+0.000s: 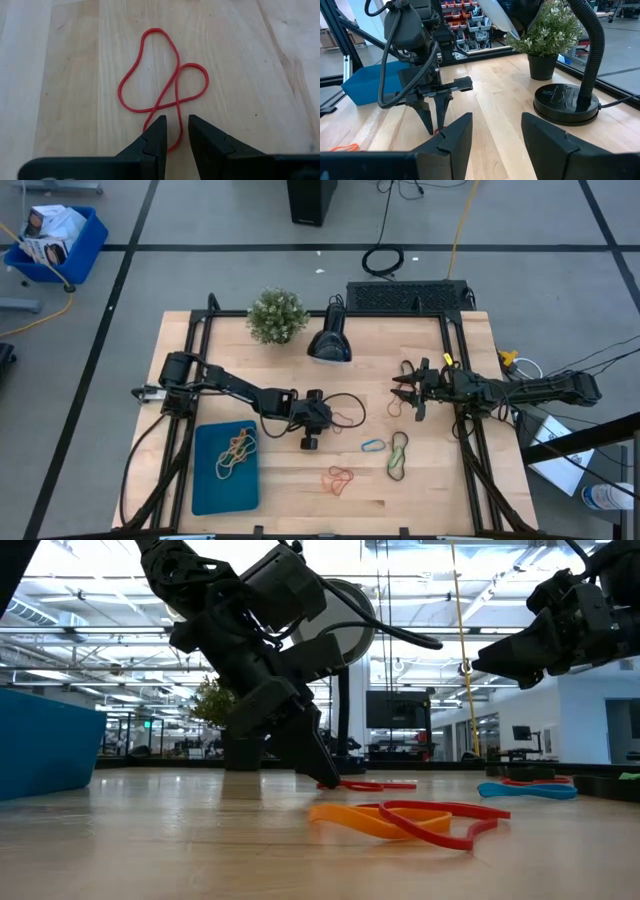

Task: Pick and place rubber bands into bin
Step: Put the top left red rubber band into the blue bin

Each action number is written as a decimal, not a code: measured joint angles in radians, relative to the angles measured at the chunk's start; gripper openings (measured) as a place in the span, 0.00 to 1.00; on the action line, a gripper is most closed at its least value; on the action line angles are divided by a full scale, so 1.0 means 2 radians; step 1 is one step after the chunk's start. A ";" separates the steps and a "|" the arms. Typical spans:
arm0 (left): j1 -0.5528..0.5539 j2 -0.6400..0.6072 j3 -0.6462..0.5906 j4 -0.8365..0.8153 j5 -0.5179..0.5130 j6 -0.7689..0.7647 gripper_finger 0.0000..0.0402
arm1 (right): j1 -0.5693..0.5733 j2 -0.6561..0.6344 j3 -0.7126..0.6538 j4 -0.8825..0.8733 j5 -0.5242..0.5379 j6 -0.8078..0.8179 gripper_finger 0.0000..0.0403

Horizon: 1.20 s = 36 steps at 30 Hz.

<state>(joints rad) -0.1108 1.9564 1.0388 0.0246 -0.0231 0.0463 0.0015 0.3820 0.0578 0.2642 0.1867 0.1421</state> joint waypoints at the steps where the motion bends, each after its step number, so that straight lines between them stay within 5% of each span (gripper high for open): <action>1: 0.000 0.000 0.000 0.000 0.000 0.000 0.22 | 0.000 0.000 0.000 0.000 0.000 0.000 0.41; 9: 0.000 0.000 0.000 0.002 -0.001 0.000 0.21 | 0.000 0.000 0.000 0.000 0.000 -0.002 0.41; 16: -0.001 0.000 0.000 0.004 0.003 0.000 0.03 | 0.000 0.000 0.000 0.000 0.000 -0.002 0.41; 23: -0.004 -0.007 -0.001 0.000 0.004 0.000 0.01 | 0.000 0.000 0.000 0.000 0.000 -0.002 0.41; 36: -0.008 -0.141 -0.001 -0.113 0.012 -0.025 0.01 | 0.000 0.000 0.000 -0.003 0.000 0.000 0.41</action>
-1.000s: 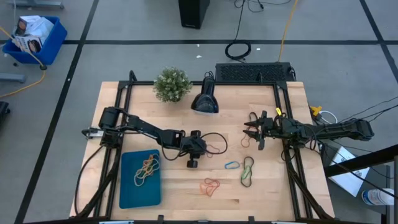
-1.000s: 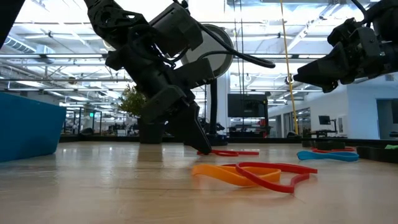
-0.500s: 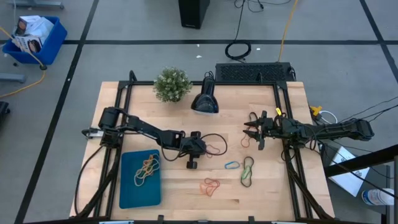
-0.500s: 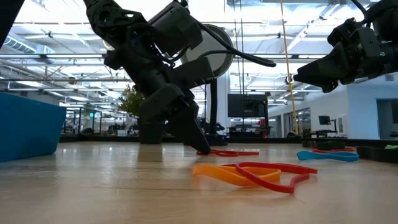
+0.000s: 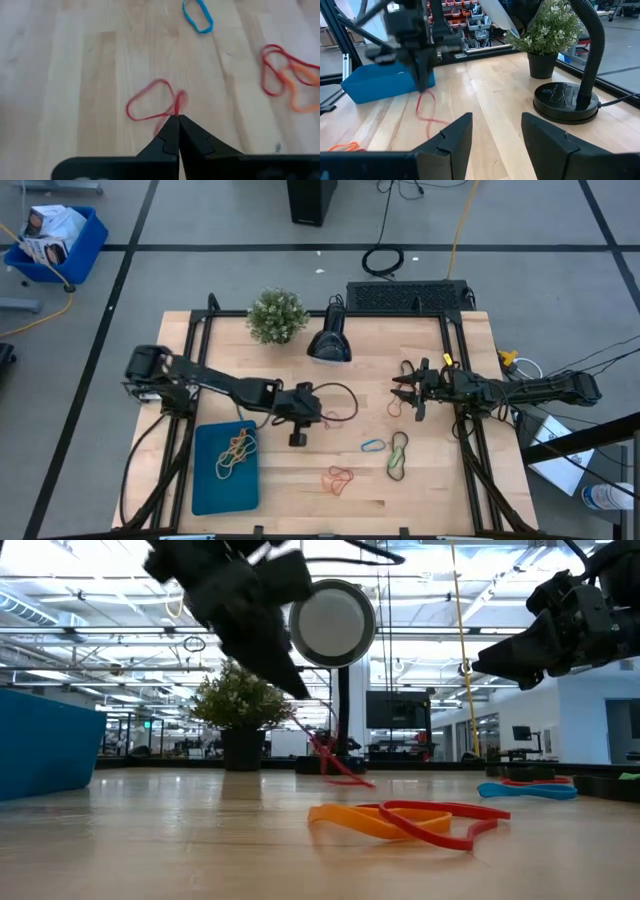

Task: Pick and place rubber bands into bin
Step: Put the top left red rubber band into the blue bin

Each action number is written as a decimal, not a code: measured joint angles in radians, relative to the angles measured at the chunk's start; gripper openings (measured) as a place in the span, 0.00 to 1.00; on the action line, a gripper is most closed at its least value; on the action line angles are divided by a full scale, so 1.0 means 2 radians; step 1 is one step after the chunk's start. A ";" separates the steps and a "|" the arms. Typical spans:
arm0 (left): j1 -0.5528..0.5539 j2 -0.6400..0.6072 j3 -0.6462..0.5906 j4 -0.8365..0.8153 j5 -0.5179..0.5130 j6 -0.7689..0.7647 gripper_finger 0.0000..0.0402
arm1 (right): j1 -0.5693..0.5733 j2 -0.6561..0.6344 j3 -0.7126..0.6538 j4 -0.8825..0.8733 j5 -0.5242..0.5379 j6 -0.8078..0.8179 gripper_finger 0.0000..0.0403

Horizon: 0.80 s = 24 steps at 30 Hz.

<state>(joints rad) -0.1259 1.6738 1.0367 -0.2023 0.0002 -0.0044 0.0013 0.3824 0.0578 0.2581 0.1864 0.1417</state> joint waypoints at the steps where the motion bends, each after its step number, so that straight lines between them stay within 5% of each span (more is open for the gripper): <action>1: -0.002 -0.014 0.000 -0.014 0.000 -0.002 0.01 | 0.000 0.000 0.000 0.000 0.000 0.000 0.41; 11: -0.030 -0.156 0.000 -0.194 0.014 -0.081 0.01 | 0.000 0.000 0.000 0.000 0.000 0.001 0.41; 24: -0.090 -0.285 0.000 -0.367 0.086 -0.310 0.01 | 0.000 0.000 0.000 0.004 0.001 0.000 0.41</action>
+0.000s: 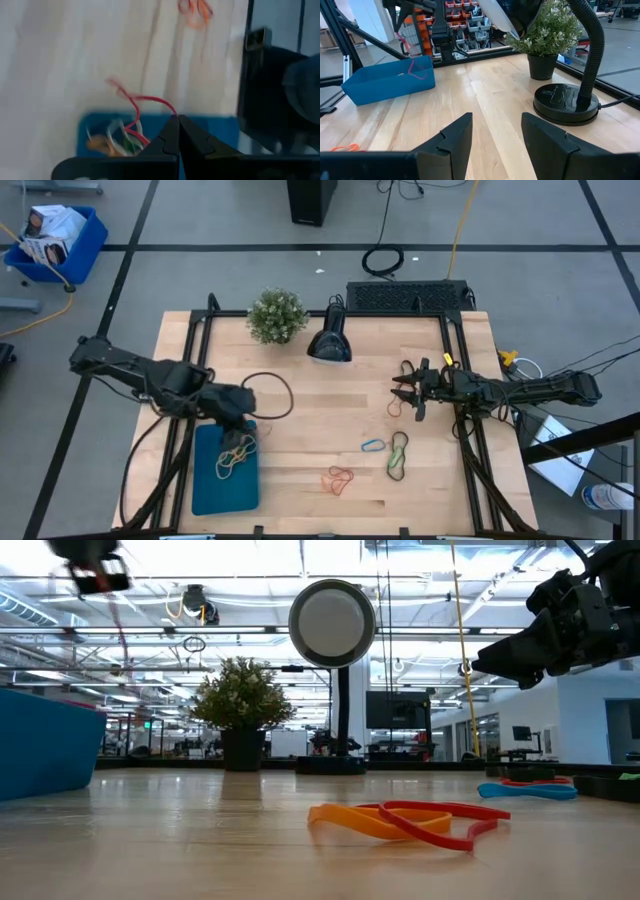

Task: Pick and place rubber bands into bin
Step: Put the top left red rubber band into the blue bin

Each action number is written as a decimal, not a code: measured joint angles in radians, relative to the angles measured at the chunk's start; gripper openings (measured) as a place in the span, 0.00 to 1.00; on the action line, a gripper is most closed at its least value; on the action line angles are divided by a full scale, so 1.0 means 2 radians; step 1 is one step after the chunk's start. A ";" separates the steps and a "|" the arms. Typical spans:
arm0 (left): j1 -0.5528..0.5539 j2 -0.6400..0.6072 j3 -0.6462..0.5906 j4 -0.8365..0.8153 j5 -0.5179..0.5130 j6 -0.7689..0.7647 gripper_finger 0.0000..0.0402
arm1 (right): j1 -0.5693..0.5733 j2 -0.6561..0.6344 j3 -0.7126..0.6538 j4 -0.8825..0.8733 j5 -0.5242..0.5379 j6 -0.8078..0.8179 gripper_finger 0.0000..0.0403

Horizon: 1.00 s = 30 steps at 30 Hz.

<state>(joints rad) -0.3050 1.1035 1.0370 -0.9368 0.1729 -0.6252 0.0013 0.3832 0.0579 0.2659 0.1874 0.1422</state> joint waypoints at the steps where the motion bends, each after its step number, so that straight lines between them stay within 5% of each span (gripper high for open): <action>1: -0.006 -0.004 0.000 -0.012 0.008 -0.014 0.01 | 0.000 0.000 0.000 0.001 0.000 0.000 0.41; 6: -0.040 -0.010 0.000 -0.058 0.022 -0.098 0.02 | 0.000 0.000 0.000 0.002 0.001 0.000 0.41; 13: -0.069 0.009 0.000 -0.121 -0.025 -0.178 0.02 | 0.000 0.000 0.000 0.002 0.001 0.000 0.41; 30: -0.084 0.106 0.000 -0.114 -0.047 -0.120 0.01 | 0.000 0.000 0.000 0.002 0.000 -0.002 0.41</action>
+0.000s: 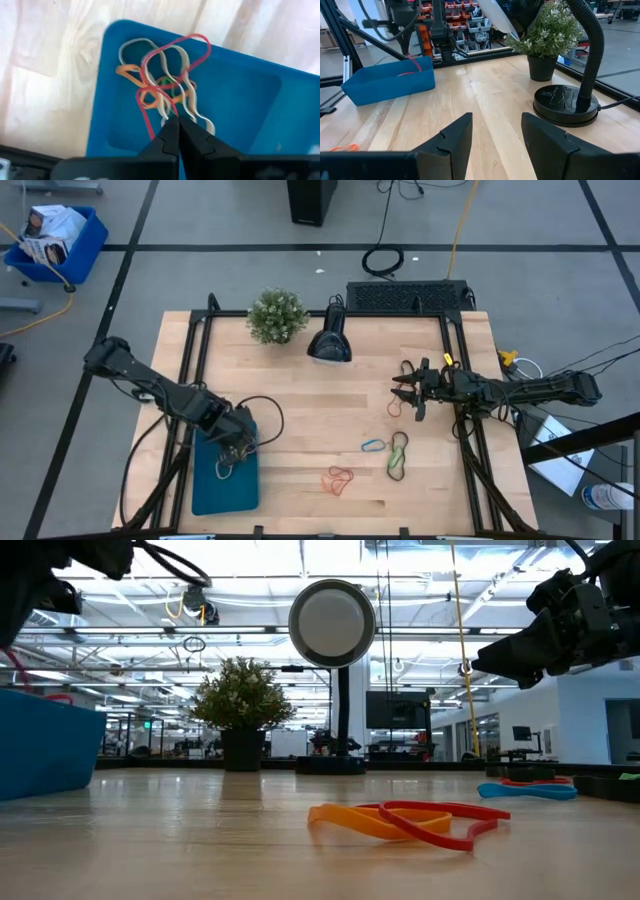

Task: Pick and place rubber bands into bin
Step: Put the top left red rubber band into the blue bin, then put the orange rubber band into the blue bin

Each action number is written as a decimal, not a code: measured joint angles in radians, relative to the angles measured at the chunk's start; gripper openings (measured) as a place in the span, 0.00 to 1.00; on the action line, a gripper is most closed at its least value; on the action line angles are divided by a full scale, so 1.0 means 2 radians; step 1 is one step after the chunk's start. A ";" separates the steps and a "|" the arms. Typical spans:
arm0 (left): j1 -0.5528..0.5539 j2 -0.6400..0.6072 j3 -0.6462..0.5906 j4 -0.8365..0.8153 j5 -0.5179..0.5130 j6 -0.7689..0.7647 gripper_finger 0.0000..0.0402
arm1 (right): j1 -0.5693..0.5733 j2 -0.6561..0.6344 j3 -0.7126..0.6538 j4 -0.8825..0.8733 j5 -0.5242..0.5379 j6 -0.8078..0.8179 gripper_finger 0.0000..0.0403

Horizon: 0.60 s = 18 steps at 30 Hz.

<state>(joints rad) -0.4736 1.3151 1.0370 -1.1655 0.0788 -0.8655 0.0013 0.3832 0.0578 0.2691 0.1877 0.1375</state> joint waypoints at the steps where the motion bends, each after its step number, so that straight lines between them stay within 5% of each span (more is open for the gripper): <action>1: 0.000 0.006 0.000 0.000 -0.007 0.005 0.01 | 0.000 0.000 0.000 0.000 0.000 0.000 0.41; 18: 0.004 0.037 0.000 0.007 -0.079 0.017 0.15 | 0.000 0.000 0.000 -0.001 -0.002 0.067 0.41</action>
<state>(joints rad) -0.4652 1.3899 1.0370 -1.1519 -0.0792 -0.8318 0.0016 0.3832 0.0578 0.2680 0.1828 0.2714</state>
